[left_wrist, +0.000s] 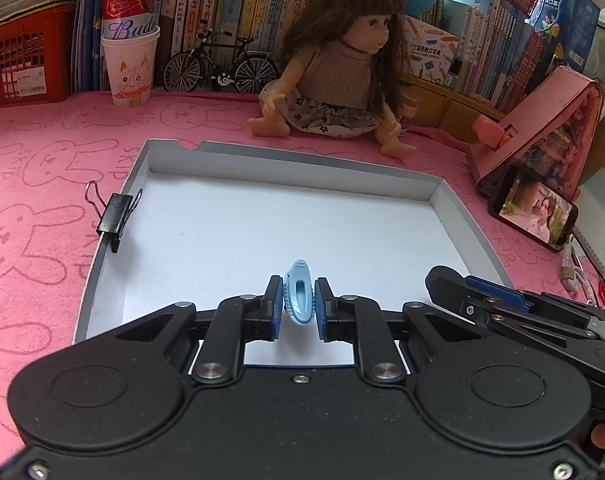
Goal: Organize rigid objects
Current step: 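Lift and carry the blue clip with the left gripper while the right carries the lid to the white tray, then open the left gripper over the tray while the right gripper releases the lid into it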
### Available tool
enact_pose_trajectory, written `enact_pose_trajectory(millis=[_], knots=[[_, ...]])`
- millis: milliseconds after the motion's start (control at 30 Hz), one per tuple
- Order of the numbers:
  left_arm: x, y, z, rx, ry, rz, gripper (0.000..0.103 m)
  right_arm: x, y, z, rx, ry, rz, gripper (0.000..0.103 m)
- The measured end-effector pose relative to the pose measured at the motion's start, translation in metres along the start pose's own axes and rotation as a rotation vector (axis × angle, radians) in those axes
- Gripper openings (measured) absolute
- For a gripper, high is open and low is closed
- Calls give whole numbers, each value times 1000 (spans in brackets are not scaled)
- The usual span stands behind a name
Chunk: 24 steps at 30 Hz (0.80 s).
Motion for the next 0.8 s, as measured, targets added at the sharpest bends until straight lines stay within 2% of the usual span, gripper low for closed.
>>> enact_pose_trajectory(millis=[700,800], knots=[[11,1,-1,8,-15,12,16,20,4,3,14,-11,52,37],[10,1,-1,9,-10,15,16,19,4,2,13,-11,53,40]])
Point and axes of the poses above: each gripper's, at about its wrist camera, not at the fingertips, and x roughly the way its jaws point, z to its left, y to its underside, the point moved 2 cm from there along x, roughly the way its jaws point, and after that the axes turned 14 degrees about -x, right-handed, at the moved point
